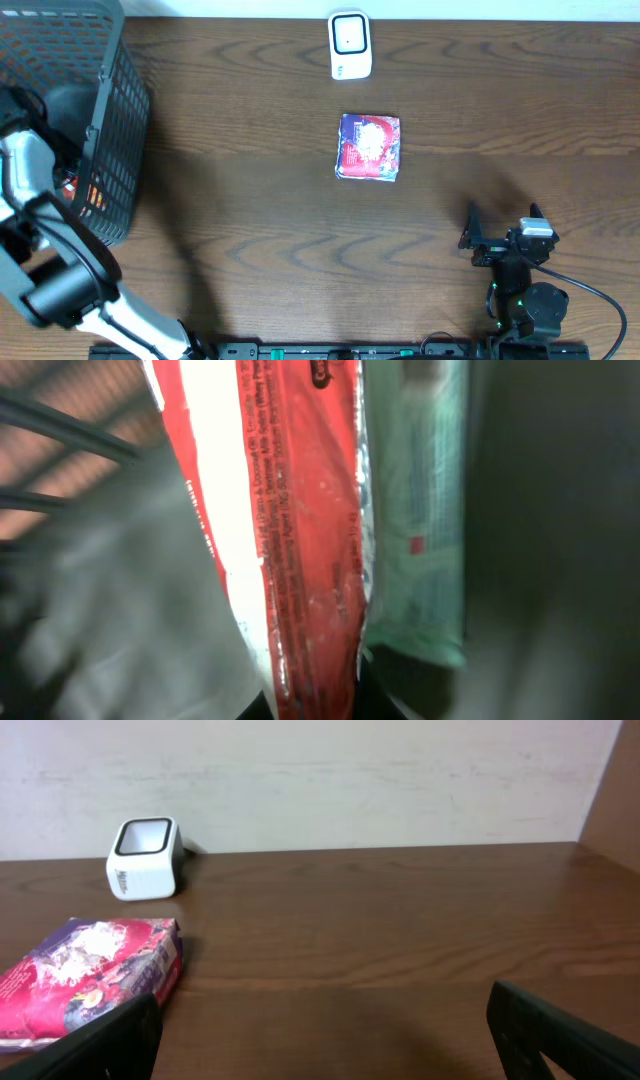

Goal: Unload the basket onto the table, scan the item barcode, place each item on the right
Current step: 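Grasp the red-and-white wrapped bar with the left gripper, then carry the red bar out and set it left of the bag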

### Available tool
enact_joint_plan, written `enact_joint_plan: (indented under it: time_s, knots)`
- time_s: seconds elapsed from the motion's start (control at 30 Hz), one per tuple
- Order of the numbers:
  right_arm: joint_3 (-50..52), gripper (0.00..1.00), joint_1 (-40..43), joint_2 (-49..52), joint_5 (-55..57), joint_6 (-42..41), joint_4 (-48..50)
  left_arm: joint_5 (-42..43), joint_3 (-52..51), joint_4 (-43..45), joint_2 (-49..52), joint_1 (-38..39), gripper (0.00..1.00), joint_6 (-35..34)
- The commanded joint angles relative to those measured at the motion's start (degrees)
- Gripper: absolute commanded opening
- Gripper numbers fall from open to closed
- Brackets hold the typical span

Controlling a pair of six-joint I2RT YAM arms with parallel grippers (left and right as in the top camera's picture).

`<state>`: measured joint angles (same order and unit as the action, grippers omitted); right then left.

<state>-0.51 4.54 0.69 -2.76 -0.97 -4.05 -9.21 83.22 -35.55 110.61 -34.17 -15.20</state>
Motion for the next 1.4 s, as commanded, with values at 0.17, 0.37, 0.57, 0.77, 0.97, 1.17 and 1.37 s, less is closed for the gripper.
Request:
enact_joint_plan:
  time_s: [0.17,0.37,0.57,0.77,0.97,1.17,1.37]
  knots:
    - [0.2,0.99,-0.5,-0.3,0.1,0.6,-0.1,-0.2,0.9,2.3,-23.3,-0.1,0.07,-0.2]
    - [0.2,0.99,-0.5,-0.3,0.1,0.6,-0.1,15.6,0.9,5.3,-33.4,0.0,0.07,-2.1]
    - [0.2,0.99,-0.5,-0.4,0.1,0.6,-0.1,38.0,0.9,19.0,-38.0,6.3,0.07,-18.4]
    - [0.2,0.99,-0.5,-0.3,0.1,0.6,-0.1,40.5,0.9,21.3,-36.7,25.4,0.07,-13.6]
    - [0.2,0.99,-0.5,-0.3,0.1,0.6,-0.1,39.6,0.9,10.7,-28.7,43.6,0.07,7.7]
    - [0.2,0.99,-0.5,-0.4,0.1,0.6,-0.1,28.8,0.9,7.4,-18.5,50.8,0.07,10.9]
    - [0.2,0.99,-0.5,-0.3,0.1,0.6,-0.1,28.0,0.9,7.1,-8.8,53.8,0.07,10.8]
